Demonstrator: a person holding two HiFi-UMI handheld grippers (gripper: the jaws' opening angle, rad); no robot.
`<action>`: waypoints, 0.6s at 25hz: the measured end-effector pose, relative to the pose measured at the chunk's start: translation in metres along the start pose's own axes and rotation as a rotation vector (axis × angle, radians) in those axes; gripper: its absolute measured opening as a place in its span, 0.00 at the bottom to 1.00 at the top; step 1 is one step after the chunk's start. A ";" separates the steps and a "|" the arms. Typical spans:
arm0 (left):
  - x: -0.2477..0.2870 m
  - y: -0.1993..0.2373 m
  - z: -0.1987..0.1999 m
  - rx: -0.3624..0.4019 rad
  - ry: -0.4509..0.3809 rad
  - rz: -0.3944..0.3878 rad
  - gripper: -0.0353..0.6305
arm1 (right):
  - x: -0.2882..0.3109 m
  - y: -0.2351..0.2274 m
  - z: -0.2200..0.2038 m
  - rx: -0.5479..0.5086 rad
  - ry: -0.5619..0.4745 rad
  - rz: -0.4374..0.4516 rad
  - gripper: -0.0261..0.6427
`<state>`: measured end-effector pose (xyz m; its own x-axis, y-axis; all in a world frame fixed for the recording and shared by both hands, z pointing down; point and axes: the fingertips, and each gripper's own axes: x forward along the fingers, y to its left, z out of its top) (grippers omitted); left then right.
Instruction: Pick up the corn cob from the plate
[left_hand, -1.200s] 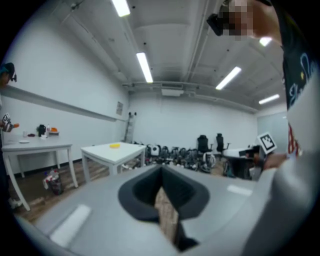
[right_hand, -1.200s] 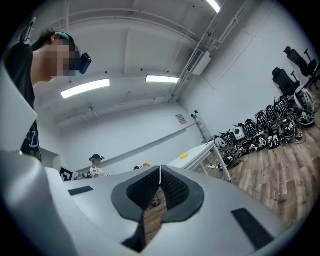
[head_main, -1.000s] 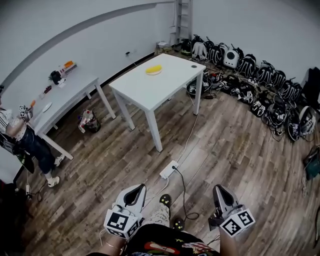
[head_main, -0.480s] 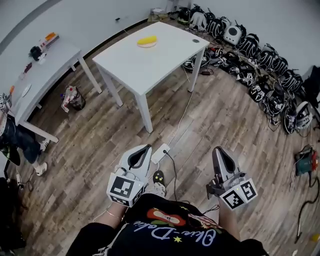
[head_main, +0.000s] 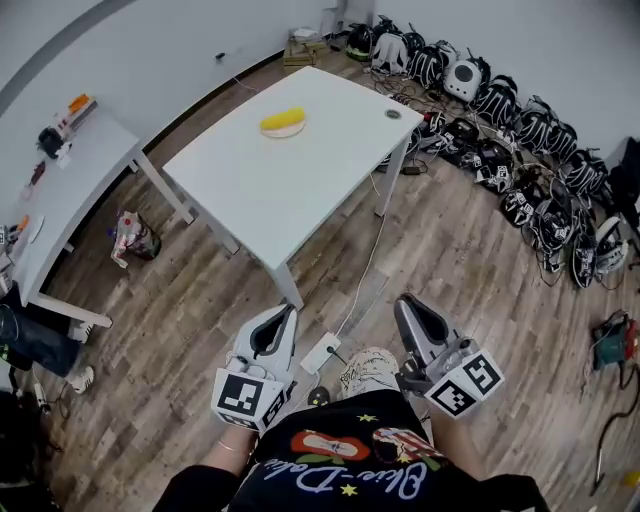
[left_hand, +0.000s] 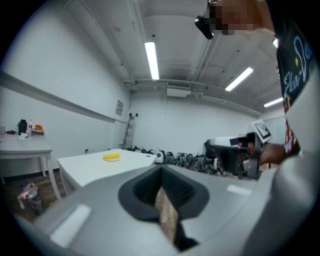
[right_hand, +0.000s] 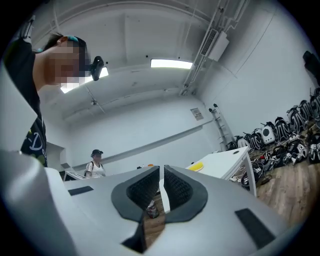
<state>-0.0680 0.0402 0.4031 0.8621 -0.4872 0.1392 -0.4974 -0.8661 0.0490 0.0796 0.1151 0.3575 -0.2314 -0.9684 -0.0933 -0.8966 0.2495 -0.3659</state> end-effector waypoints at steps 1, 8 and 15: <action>0.014 0.005 0.001 -0.003 -0.001 0.006 0.05 | 0.012 -0.013 0.001 -0.001 0.015 0.011 0.06; 0.144 0.065 0.013 -0.039 0.023 0.145 0.05 | 0.115 -0.134 0.027 0.042 0.089 0.147 0.06; 0.282 0.101 0.055 -0.085 -0.011 0.242 0.05 | 0.198 -0.219 0.069 0.015 0.169 0.434 0.07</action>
<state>0.1300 -0.1910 0.3933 0.7180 -0.6804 0.1466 -0.6950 -0.7122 0.0988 0.2563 -0.1310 0.3554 -0.6437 -0.7601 -0.0892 -0.6976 0.6307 -0.3401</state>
